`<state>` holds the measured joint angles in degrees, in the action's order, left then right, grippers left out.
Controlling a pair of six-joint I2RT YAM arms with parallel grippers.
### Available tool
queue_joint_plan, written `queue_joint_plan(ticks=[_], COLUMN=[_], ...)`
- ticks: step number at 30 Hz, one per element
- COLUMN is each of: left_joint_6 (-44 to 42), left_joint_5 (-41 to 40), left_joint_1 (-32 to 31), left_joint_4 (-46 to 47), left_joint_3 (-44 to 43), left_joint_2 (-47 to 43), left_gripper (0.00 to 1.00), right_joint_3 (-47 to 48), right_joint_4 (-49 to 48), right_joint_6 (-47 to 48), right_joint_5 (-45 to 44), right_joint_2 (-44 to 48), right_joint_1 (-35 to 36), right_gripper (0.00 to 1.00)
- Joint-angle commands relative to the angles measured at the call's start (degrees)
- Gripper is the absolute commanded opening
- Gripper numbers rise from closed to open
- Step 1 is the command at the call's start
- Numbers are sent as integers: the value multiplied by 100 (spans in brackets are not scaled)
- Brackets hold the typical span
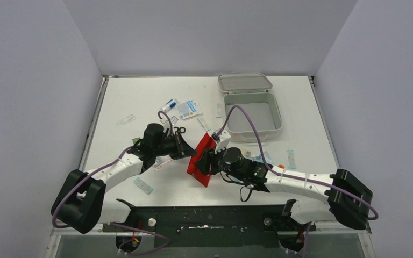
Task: Organize the medicine kit
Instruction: Pick up the medicine pouch from the center of the board.
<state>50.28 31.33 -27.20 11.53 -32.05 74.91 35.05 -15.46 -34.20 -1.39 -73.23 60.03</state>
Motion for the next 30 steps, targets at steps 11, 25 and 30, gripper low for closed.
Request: queue_joint_plan(ticks=[11,25,30], left_joint_6=[-1061,-1693,-1981], left_joint_5=[-1012,-1659,-2112], left_joint_1=[-60,-136,-136], left_joint_4=[-1495,-2399,-2687], left_joint_3=[-563,-1123,-1402], left_joint_2=[-727,-1401,-1524], left_gripper=[0,0,0], right_joint_3=[952,1701,1769], right_joint_4=[2177,4183,5052], right_joint_6=[-853,-1103,-939], right_joint_5=[-934,-2207,-2575], right_joint_2=[117,200,447], right_joint_1=[-505,-1076,-1505], right_gripper=[50,47,47])
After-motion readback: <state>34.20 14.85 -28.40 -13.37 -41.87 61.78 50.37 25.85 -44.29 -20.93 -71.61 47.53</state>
